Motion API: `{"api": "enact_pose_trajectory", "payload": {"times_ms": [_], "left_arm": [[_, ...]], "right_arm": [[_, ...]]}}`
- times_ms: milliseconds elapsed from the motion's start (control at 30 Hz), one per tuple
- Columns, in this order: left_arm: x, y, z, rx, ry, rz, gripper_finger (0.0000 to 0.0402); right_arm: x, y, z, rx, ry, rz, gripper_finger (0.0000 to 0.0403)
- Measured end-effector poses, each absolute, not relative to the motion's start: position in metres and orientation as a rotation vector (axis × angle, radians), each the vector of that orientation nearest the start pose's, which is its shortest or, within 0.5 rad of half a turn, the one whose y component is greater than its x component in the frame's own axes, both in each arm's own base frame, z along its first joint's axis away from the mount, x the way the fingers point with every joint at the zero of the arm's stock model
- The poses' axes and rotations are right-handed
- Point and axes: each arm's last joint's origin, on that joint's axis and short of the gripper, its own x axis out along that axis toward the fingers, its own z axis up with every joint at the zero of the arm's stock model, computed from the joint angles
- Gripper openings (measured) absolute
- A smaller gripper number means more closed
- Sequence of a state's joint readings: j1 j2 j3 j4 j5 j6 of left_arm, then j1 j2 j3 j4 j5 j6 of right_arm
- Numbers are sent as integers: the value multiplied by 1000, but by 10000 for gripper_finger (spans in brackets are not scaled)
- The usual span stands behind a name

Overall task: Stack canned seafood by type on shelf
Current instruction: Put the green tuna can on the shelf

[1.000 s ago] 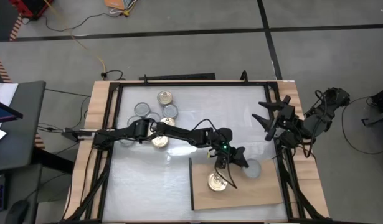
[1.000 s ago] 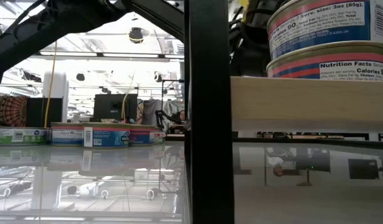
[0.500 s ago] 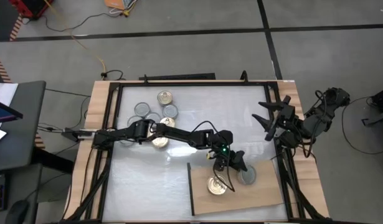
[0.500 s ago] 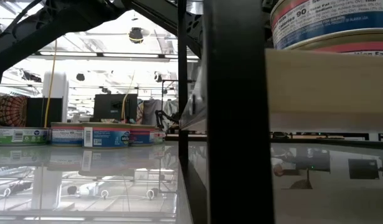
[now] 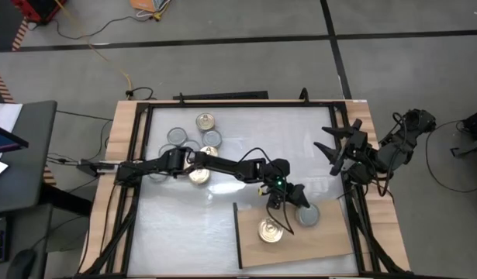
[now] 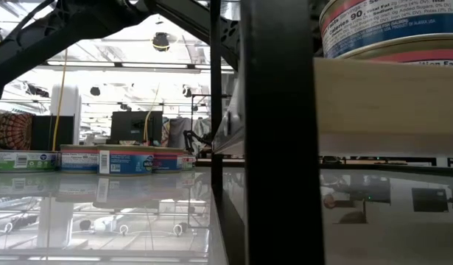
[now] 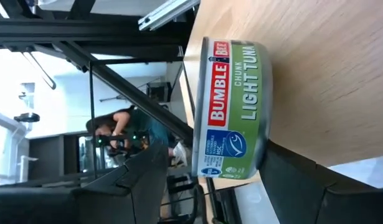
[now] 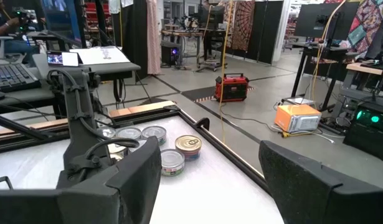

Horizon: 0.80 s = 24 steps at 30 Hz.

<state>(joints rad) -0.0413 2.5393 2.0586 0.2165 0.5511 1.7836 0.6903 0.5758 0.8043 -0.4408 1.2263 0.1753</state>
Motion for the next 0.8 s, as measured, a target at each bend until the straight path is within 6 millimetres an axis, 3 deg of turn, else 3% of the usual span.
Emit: {"api": "enact_pose_trajectory", "payload": {"times_ms": [167, 433, 800], "left_arm": [[571, -44, 172, 1655, -382, -633, 235], [572, -29, 170, 1688, -318, -608, 235], [572, -35, 171, 1719, -351, -606, 235]], "right_arm": [[94, 42, 345, -5, 76, -542, 296], [94, 42, 345, -5, 76, -542, 296], [94, 42, 345, -14, 78, -542, 296]]}}
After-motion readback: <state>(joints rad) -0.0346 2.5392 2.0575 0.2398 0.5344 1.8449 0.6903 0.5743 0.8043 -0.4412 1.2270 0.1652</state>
